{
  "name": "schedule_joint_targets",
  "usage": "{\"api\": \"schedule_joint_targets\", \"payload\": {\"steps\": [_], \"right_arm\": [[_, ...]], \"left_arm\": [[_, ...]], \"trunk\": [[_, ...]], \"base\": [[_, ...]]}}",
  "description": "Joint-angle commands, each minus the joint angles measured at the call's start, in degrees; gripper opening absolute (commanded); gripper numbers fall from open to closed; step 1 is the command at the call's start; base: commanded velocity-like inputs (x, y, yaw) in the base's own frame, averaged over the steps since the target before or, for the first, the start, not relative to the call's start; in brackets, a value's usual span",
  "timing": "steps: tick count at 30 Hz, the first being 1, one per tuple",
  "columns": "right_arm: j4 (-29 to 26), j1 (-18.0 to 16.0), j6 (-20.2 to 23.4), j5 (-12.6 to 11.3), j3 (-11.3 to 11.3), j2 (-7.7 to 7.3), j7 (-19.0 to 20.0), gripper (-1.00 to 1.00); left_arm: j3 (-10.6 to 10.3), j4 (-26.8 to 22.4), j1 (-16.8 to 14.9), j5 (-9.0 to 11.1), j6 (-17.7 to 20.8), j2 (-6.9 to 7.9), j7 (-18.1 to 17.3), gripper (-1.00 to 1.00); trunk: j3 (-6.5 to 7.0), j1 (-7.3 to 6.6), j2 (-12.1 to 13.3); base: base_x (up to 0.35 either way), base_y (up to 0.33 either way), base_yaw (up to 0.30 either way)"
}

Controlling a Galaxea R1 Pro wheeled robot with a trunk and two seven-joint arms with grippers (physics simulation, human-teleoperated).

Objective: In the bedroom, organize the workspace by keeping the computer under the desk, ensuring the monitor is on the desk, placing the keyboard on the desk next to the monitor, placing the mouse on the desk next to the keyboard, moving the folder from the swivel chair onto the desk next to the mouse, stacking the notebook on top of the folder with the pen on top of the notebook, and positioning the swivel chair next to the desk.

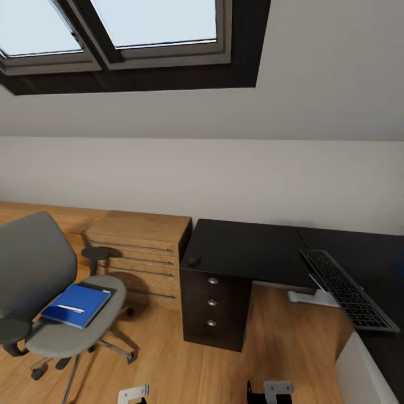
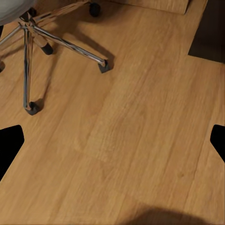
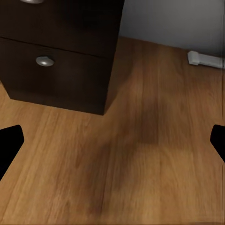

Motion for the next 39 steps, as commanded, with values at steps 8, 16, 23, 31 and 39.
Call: {"api": "schedule_joint_targets", "payload": {"steps": [8,16,23,31,39], "right_arm": [[0.07,-0.07,-0.21,-0.60,0.43,-0.05,-0.20,1.00],[0.07,-0.06,-0.21,-0.65,0.43,-0.05,-0.20,1.00],[0.07,-0.07,-0.21,-0.67,0.51,0.05,-0.20,1.00],[0.07,-0.06,-0.30,-0.67,0.43,0.77,-0.20,1.00],[0.11,-0.06,-0.30,-0.64,0.42,0.83,-0.20,1.00]], "left_arm": [[-0.25,0.01,-0.04,0.54,-0.11,-0.66,0.41,1.00],[-0.24,0.04,-0.04,0.56,-0.10,-0.82,0.41,1.00],[-0.28,0.44,-0.04,0.57,-0.08,-0.84,0.41,1.00],[-0.32,0.90,-0.04,0.54,-0.10,-1.14,0.41,1.00],[-0.32,0.97,-0.04,0.54,-0.07,-1.19,0.35,1.00]], "trunk": [[-0.07,0.00,-0.04],[-0.22,0.00,-0.04],[-0.66,0.00,-0.04],[-0.98,0.00,-0.04],[-0.99,0.00,-0.04]], "base": [[0.000,0.000,-0.240],[0.000,0.000,-0.256],[0.000,0.000,-0.187],[0.003,0.003,-0.098],[0.122,0.144,-0.004]]}}
